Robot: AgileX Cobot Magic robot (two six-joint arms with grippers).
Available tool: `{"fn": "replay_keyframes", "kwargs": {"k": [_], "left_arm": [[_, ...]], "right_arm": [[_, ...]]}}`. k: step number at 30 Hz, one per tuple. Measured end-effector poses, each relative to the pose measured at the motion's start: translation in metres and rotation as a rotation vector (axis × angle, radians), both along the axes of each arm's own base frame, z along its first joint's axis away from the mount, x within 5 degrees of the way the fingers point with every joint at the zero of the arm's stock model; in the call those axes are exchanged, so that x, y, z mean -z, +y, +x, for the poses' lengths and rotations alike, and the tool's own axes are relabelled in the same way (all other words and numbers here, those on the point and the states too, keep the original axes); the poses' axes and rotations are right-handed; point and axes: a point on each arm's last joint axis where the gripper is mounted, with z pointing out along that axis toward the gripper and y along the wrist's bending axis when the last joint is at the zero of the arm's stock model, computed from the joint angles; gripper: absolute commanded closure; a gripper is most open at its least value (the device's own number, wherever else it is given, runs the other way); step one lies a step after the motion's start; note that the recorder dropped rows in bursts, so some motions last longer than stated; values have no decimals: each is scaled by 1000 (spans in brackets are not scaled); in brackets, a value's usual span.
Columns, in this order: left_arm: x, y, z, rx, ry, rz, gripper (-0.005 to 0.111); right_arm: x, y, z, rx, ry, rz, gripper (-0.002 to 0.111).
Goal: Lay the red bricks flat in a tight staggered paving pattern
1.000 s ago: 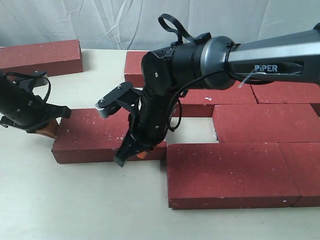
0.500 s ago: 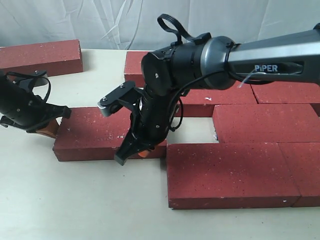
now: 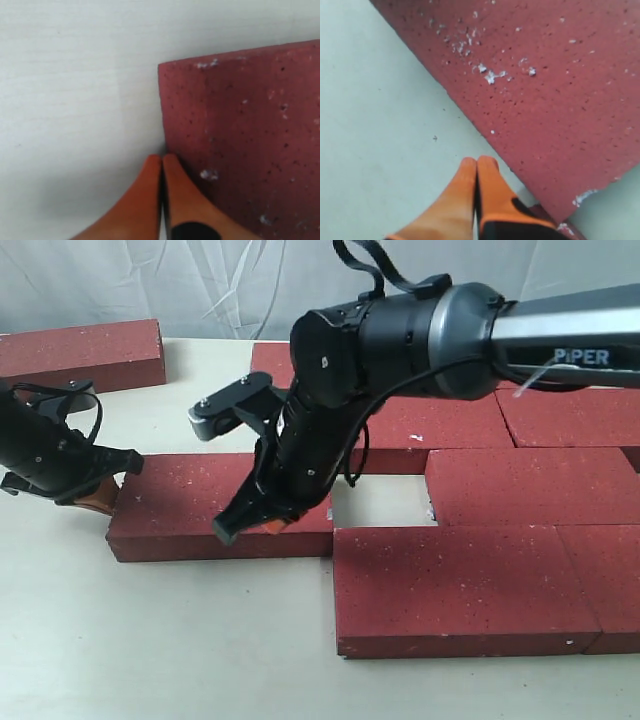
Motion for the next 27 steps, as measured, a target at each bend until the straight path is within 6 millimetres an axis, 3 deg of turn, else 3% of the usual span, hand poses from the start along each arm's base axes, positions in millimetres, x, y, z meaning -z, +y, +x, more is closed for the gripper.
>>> {"fn": "replay_keyframes", "kwargs": {"k": [6,13,20,27], "left_arm": [[0,-1,0,-9,3,-12,107],[0,-6,1,-4,-13,-7,107],[0,-7,1,26,-25,24,107],[1,7,1,2,-17,31,107]], "right_arm": [[-23,-13,10,152,-53,43,109],[-33,-31,24,267,-104,26,109],[-31,-36,22,259,-73,-18,109],[-11,-31,19,219,-1,-68,109]]}}
